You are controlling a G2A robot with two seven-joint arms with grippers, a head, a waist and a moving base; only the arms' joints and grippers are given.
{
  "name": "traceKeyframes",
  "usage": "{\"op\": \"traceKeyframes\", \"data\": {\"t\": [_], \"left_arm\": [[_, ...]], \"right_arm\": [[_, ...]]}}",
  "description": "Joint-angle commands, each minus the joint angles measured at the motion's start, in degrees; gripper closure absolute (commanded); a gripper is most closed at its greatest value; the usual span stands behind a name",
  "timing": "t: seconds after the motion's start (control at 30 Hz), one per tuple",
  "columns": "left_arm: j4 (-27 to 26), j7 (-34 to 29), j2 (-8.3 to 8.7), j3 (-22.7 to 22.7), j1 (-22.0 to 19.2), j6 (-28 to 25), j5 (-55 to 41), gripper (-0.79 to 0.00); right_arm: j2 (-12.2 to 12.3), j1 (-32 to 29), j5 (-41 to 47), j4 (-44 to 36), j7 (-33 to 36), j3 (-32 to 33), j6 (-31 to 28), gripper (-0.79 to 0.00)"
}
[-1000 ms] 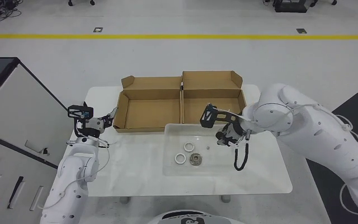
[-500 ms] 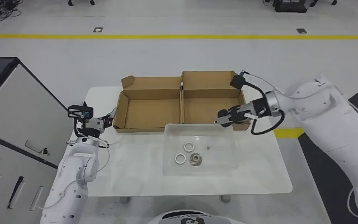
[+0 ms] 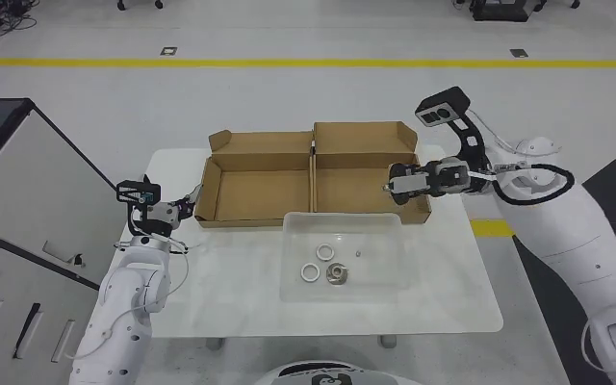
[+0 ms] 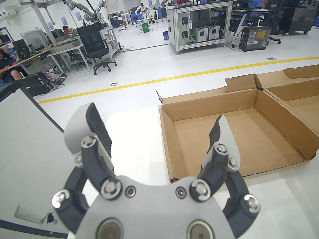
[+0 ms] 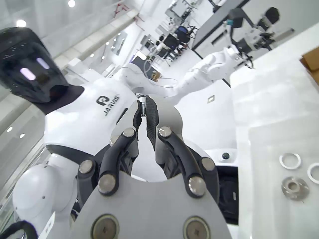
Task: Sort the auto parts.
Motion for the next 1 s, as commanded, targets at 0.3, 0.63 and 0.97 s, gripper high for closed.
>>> {"op": "traceKeyframes", "data": {"t": [0.3, 0.63, 0.97], "left_arm": [[0.0, 0.0, 0.0, 0.0, 0.0, 0.0, 0.0, -0.785], [0.0, 0.0, 0.0, 0.0, 0.0, 0.0, 0.0, -0.785], [0.0, 0.0, 0.0, 0.0, 0.0, 0.0, 0.0, -0.785]], "right_arm": [[-4.75, 5.63, 12.5, -5.34, 3.77, 0.23, 3.84, 0.0], [-7.48, 5.82, 16.23, -5.96, 5.63, 0.49, 5.7, 0.0], [-8.03, 3.59, 19.8, -8.42, 4.34, 0.49, 6.03, 0.0]]}}
